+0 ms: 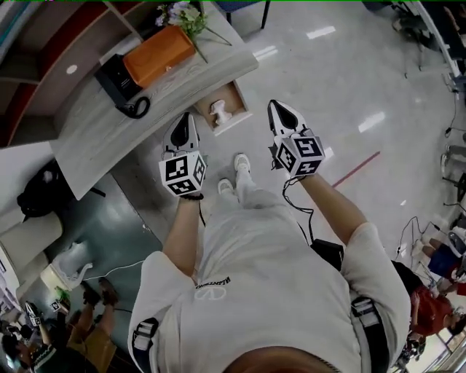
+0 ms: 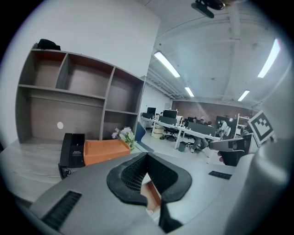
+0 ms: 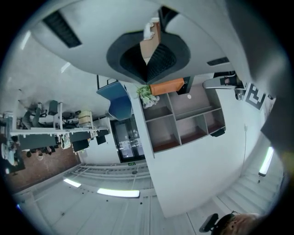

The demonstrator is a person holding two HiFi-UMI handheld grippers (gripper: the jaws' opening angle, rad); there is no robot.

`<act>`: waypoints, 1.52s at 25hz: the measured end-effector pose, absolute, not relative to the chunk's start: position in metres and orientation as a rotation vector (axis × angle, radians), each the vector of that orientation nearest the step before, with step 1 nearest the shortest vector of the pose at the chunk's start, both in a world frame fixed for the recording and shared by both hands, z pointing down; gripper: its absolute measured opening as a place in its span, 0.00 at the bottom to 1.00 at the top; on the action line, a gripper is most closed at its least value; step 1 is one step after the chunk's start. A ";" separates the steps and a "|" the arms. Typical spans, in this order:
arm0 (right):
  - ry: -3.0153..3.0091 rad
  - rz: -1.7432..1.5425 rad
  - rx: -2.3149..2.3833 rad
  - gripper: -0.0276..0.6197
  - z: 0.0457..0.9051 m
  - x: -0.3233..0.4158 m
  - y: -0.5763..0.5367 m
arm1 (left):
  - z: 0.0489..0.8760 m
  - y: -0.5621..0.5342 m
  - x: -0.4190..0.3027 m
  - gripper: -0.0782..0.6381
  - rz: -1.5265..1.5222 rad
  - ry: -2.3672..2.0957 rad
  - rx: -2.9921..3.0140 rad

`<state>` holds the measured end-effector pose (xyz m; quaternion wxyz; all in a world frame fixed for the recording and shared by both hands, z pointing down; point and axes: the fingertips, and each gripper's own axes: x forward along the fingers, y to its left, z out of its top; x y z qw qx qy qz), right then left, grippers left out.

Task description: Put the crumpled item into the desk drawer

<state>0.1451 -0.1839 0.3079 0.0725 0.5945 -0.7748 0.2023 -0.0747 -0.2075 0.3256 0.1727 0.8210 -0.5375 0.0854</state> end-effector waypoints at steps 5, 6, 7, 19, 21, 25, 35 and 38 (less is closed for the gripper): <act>-2.374 0.541 1.841 0.04 0.247 0.156 -0.166 | 0.264 -0.194 -0.082 0.11 0.175 -1.535 2.406; -2.387 0.522 1.844 0.04 0.236 0.157 -0.163 | 0.253 -0.192 -0.082 0.11 0.159 -1.541 2.420; -2.402 0.500 1.841 0.04 0.226 0.157 -0.161 | 0.241 -0.191 -0.082 0.11 0.142 -1.546 2.434; -2.549 0.308 1.824 0.04 0.131 0.169 -0.137 | 0.147 -0.171 -0.065 0.11 -0.024 -1.603 2.555; -2.565 0.288 1.818 0.04 0.126 0.170 -0.134 | 0.141 -0.167 -0.063 0.11 -0.034 -1.609 2.565; -2.579 0.269 1.805 0.04 0.121 0.169 -0.132 | 0.134 -0.164 -0.065 0.11 -0.045 -1.629 2.567; -2.608 0.258 1.788 0.04 0.115 0.156 -0.132 | 0.126 -0.160 -0.070 0.11 -0.075 -1.636 2.553; -2.608 0.277 1.790 0.04 0.118 0.154 -0.132 | 0.125 -0.160 -0.068 0.11 -0.077 -1.625 2.559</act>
